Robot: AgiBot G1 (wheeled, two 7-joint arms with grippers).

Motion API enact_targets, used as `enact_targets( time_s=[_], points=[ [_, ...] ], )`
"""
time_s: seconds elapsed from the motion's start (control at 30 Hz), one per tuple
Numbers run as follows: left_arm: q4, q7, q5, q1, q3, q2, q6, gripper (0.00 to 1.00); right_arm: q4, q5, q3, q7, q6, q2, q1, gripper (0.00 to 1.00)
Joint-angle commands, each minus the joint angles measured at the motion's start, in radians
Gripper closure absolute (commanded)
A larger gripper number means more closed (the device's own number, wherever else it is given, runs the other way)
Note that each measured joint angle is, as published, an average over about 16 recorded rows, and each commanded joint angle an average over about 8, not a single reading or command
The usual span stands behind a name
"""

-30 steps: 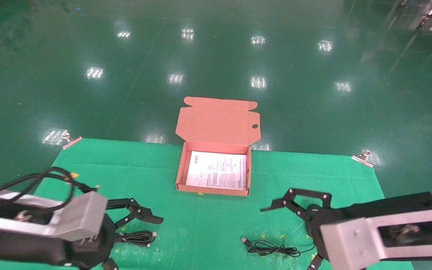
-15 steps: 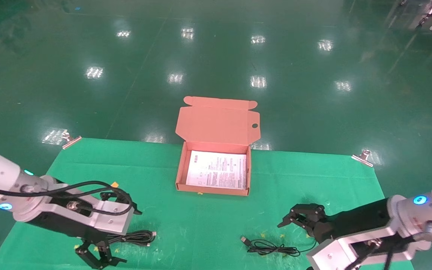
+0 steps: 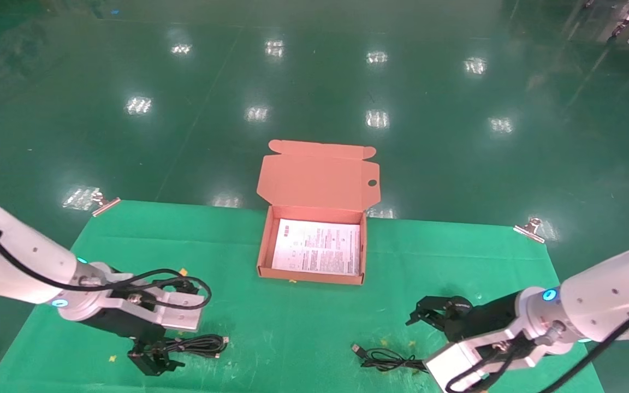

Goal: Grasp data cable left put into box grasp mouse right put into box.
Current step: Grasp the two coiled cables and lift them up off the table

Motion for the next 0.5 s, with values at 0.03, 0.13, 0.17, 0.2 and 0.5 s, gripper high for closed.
enact_targets(
  time_s=[0.03,0.13,0.17,0.2,0.5],
  points=[
    [0.056,0.007,-0.007,0.006,-0.002,0.016,-0.011,0.0,-0.035,-0.012,-0.006,0.007,0.014,-0.02,-0.006,0.0],
    [0.144,0.027,-0.022,0.01,-0.009,0.038,-0.028,0.0,-0.096,-0.014,-0.01,0.01,0.025,-0.05,-0.008,0.0],
    [0.172,0.035,-0.025,0.01,-0.011,0.046,-0.034,0.0,-0.117,-0.015,-0.012,0.009,0.028,-0.06,-0.008,0.0],
    [0.198,0.043,-0.029,0.011,-0.013,0.053,-0.04,0.0,-0.137,-0.015,-0.013,0.009,0.032,-0.069,-0.007,0.0],
    [0.411,0.129,-0.032,0.004,-0.015,0.121,-0.098,0.0,-0.314,-0.034,-0.027,-0.027,0.072,-0.155,0.007,0.0]
  ],
)
